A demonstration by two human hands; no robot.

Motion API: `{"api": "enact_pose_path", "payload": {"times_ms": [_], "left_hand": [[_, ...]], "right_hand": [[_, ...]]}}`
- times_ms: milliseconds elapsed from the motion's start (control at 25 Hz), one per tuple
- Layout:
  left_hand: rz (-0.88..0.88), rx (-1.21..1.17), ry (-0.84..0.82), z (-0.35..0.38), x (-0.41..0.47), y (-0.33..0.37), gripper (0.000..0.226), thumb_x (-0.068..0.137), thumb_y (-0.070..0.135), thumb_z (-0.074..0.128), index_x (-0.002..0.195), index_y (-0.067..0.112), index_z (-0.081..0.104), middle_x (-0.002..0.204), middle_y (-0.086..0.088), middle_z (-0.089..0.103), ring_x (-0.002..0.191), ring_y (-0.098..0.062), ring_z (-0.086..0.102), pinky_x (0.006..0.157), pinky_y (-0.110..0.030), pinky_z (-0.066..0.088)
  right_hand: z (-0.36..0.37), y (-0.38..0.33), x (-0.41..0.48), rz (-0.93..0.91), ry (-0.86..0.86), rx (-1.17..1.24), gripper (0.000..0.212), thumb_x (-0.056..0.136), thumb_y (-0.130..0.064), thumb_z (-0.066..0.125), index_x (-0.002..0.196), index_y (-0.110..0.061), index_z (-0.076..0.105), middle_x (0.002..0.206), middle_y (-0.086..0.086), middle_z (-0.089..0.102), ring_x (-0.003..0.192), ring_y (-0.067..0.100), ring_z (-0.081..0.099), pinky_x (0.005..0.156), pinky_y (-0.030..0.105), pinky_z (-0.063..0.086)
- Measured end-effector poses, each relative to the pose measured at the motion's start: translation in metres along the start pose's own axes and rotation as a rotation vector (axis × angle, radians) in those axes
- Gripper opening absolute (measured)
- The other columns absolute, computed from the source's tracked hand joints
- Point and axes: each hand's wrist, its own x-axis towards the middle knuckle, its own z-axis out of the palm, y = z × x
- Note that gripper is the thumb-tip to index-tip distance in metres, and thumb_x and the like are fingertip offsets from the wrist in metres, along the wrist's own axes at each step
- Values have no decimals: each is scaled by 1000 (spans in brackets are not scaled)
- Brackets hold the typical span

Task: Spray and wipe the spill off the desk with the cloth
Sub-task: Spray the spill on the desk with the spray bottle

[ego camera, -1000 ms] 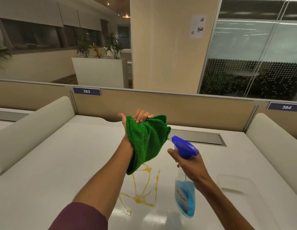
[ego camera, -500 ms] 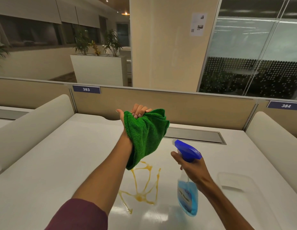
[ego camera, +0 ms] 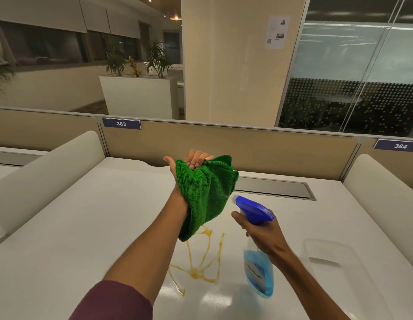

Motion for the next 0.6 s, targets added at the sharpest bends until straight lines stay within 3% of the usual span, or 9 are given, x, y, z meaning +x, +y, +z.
{"api": "enact_pose_path", "payload": {"times_ms": [160,320,480,600], "left_hand": [[8,-7,-11,-1,-1,1,86,73,88,-2,40,18,35,36,2,35,42,-13,37,66,-27,32],[-4,-18,-15,-9,-5,-1,86,72,88,-3,40,18,35,36,2,36,42,-12,36,66,-27,33],[-21,2,-18,-19,-8,-7,86,72,88,-4,40,18,36,36,2,37,43,-12,37,67,-27,33],[-22,1,-27,-22,-11,-12,86,72,89,-2,40,18,36,37,3,37,43,-12,37,68,-27,34]], "right_hand": [[-15,14,6,3,-6,52,14,78,-21,78,86,-21,68,79,7,69,69,19,60,61,29,54],[-38,28,20,-5,59,78,22,80,-9,76,91,-26,65,85,1,70,75,20,62,63,30,56],[-59,34,45,-3,207,78,18,82,-14,75,86,-27,64,71,-2,64,68,15,58,60,27,54],[-72,38,65,-18,238,87,16,81,-20,77,93,-24,67,79,-2,66,69,12,57,62,27,52]]}}
